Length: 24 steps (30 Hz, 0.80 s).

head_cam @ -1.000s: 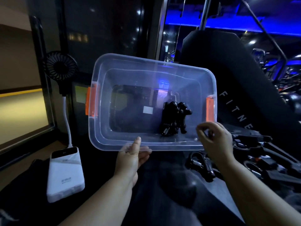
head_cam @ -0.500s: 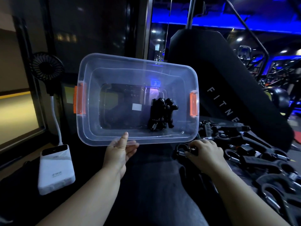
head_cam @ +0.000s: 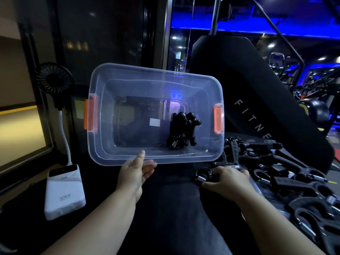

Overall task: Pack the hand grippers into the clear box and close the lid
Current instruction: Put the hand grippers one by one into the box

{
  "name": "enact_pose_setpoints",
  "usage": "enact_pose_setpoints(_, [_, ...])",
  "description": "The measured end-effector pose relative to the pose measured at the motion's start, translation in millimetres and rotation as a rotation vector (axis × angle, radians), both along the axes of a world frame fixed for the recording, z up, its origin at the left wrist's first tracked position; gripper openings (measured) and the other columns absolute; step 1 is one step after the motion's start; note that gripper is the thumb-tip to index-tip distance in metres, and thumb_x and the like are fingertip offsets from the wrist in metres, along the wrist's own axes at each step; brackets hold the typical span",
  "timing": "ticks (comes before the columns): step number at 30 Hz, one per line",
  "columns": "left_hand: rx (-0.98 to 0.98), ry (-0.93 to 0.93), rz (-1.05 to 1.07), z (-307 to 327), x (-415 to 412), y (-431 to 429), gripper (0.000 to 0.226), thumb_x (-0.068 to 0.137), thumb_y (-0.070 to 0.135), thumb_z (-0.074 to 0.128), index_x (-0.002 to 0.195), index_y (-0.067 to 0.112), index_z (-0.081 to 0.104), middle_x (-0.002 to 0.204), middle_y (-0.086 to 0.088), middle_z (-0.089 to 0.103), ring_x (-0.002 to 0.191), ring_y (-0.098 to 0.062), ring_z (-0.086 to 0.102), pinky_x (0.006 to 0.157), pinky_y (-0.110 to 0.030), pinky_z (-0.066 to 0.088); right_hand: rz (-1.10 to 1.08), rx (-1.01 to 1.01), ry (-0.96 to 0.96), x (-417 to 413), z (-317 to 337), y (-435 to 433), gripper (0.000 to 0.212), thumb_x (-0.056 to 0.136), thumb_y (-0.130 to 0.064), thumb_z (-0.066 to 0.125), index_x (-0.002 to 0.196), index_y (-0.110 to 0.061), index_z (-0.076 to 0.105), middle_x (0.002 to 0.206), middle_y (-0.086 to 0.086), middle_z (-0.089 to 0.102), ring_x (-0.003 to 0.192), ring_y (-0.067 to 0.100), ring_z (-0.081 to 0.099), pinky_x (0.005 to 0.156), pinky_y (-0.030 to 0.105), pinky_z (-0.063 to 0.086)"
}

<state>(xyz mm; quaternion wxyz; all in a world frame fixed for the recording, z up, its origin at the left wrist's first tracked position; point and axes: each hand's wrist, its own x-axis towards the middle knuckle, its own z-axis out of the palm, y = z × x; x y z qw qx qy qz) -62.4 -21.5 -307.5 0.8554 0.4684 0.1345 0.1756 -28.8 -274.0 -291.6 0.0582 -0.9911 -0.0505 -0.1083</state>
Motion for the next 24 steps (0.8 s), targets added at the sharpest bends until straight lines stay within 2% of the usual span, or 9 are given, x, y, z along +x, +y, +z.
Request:
enact_pose_setpoints(4, [0.002,0.001,0.001,1,-1,-1,0.018,0.092,0.029,0.060,0.092,0.012,0.055,0.073,-0.009,0.069,0.067,-0.021,0.068,0.071,-0.031,0.055,0.073,0.002,0.062,-7,4,7,0.054,0.068,-0.073,0.057,0.103,-0.032,0.061,0.102,-0.013,0.061,0.105,0.009,0.054,0.093,0.033,0.023])
enact_pose_setpoints(7, [0.003,-0.003,0.002,1,-2,-1,0.018,0.092,0.028,0.060,0.092,0.011,0.055,0.073,-0.009,0.068,0.065,-0.019,0.068,0.069,-0.031,0.055,0.125,0.002,0.120,-12,7,12,0.052,0.067,-0.076,0.057,0.094,-0.032,0.059,0.095,-0.014,0.060,0.095,0.009,0.052,0.091,0.033,0.025])
enact_pose_setpoints(9, [0.003,-0.003,0.001,1,-1,-1,0.018,0.092,0.028,0.060,0.093,0.011,0.055,0.071,-0.008,0.069,0.064,-0.019,0.068,0.068,-0.030,0.055,0.160,0.015,0.179,-14,7,17,0.055,0.064,-0.081,0.055,0.091,-0.032,0.057,0.093,-0.014,0.060,0.092,0.009,0.052,0.095,0.035,0.029])
enact_pose_setpoints(12, [0.002,-0.005,0.000,0,0,0,0.019,0.092,0.029,0.060,0.094,0.011,0.055,0.069,-0.007,0.069,0.063,-0.018,0.069,0.066,-0.029,0.056,0.213,0.026,0.206,-18,7,23,0.065,0.058,-0.088,0.050,0.093,-0.034,0.055,0.095,-0.014,0.059,0.098,0.009,0.053,0.100,0.036,0.030])
enact_pose_setpoints(14, [0.004,-0.004,-0.001,0,0,0,0.019,0.092,0.029,0.060,0.095,0.011,0.055,0.068,-0.006,0.070,0.062,-0.018,0.069,0.066,-0.029,0.056,0.234,0.020,0.222,-22,9,24,0.074,0.055,-0.089,0.051,0.103,-0.033,0.056,0.102,-0.014,0.057,0.105,0.012,0.053,0.100,0.035,0.030])
enact_pose_setpoints(17, [0.004,-0.006,-0.005,-1,0,1,0.019,0.092,0.029,0.060,0.094,0.011,0.054,0.067,-0.006,0.070,0.062,-0.017,0.069,0.066,-0.030,0.056,0.266,0.012,0.265,-27,12,25,0.083,0.052,-0.085,0.061,0.116,-0.034,0.054,0.113,-0.012,0.055,0.111,0.014,0.049,0.098,0.032,0.033])
enact_pose_setpoints(20, [0.002,-0.011,-0.004,-1,0,1,0.018,0.091,0.029,0.060,0.093,0.012,0.054,0.067,-0.005,0.070,0.062,-0.017,0.069,0.066,-0.029,0.055,0.324,0.093,0.292,-29,14,26,0.088,0.043,-0.085,0.063,0.115,-0.036,0.054,0.111,-0.016,0.056,0.106,0.010,0.053,0.092,0.029,0.044])
enact_pose_setpoints(24, [-0.010,-0.015,-0.007,-1,1,1,0.018,0.091,0.028,0.061,0.093,0.012,0.054,0.064,-0.004,0.070,0.060,-0.016,0.069,0.065,-0.029,0.056,0.412,0.231,0.311,-36,18,29,0.071,0.047,-0.078,0.067,0.104,-0.037,0.057,0.099,-0.015,0.060,0.092,0.000,0.057,0.083,0.029,0.050])
